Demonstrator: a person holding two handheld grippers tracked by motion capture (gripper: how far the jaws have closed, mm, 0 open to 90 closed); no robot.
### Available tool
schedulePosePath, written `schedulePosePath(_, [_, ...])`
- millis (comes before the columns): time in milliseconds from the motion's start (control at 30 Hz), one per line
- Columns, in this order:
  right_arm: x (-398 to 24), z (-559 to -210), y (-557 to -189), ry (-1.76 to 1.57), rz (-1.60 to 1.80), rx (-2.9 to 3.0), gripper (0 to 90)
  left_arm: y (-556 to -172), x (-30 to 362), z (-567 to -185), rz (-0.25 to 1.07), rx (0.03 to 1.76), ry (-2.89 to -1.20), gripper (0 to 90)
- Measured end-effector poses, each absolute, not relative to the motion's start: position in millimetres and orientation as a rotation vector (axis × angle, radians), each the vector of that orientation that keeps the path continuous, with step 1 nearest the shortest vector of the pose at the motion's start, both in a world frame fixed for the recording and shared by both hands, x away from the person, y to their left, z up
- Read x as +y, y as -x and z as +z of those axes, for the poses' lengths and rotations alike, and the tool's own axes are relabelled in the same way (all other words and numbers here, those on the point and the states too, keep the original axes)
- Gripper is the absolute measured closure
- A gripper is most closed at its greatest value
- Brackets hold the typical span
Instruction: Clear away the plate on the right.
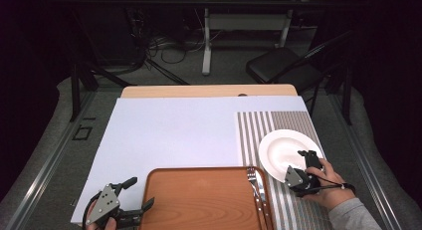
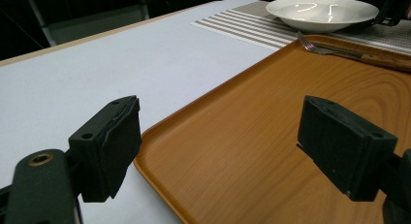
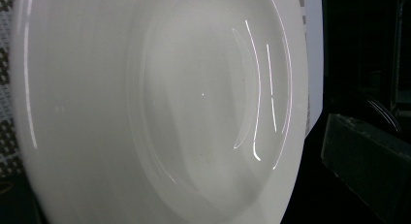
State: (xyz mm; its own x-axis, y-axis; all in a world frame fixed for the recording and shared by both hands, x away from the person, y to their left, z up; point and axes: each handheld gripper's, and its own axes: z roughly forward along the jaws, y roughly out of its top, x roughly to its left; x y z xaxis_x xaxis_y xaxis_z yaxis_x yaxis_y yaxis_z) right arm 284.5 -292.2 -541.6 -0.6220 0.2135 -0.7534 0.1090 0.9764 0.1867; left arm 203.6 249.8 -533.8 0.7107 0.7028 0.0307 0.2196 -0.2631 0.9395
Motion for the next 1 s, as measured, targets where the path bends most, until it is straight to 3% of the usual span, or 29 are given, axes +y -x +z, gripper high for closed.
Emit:
schedulePosePath(167, [-290.6, -532.3, -282.2, -0.217, 0.173, 2.254, 14.8, -203.8, 249.3, -533.8, 0.548, 0.723, -1.822, 15.7])
schedulePosePath(367, [-288.7, -530.3, -281.9, -0.194, 0.147, 2.261, 16.5, -203.6, 249.5, -533.8, 0.549, 0.723, -1.822, 15.6])
schedulePosePath(800, [-289.7, -522.1, -285.7, -0.195, 0.149, 2.312, 28.8, -203.6, 250.2, -533.3, 0.557, 0.723, -1.820, 15.6])
schedulePosePath(1000, [-290.6, -517.9, -288.5, -0.218, 0.159, 2.373, 40.2, -203.7, 250.3, -533.3, 0.555, 0.721, -1.819, 15.6])
